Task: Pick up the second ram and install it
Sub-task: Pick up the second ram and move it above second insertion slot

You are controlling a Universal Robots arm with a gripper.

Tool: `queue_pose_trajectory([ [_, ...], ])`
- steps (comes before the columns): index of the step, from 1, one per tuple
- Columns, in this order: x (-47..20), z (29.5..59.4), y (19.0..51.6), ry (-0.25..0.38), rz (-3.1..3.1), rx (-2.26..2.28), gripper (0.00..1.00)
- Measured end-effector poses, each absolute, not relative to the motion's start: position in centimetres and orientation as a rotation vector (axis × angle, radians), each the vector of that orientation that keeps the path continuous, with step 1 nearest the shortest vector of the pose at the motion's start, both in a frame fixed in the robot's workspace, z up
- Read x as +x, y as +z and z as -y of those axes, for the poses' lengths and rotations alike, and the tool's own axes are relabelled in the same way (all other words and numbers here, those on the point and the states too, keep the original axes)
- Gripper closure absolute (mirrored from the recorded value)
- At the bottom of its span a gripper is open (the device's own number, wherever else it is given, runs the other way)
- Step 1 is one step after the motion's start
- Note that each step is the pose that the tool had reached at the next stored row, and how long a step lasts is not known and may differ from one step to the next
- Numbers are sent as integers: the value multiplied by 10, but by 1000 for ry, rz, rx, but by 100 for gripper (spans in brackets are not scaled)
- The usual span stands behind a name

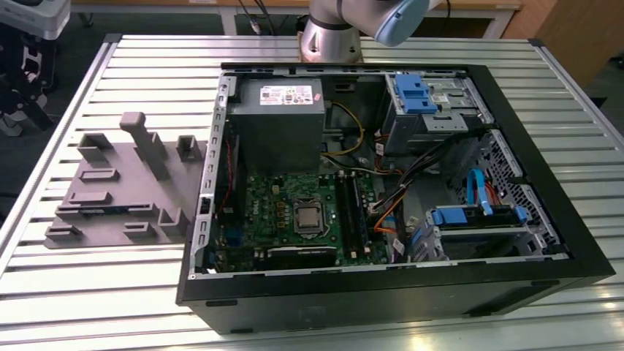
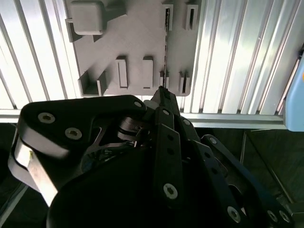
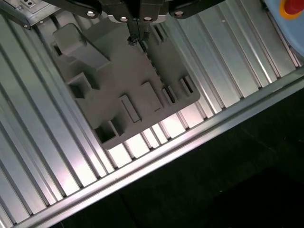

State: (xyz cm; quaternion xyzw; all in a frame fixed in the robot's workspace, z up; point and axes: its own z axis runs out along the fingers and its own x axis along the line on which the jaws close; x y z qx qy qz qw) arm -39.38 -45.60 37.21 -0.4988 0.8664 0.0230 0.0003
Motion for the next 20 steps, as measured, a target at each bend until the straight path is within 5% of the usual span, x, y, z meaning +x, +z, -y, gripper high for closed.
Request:
queue_pose_trajectory([
  [20, -394, 456, 365, 71, -2504, -1903, 89],
])
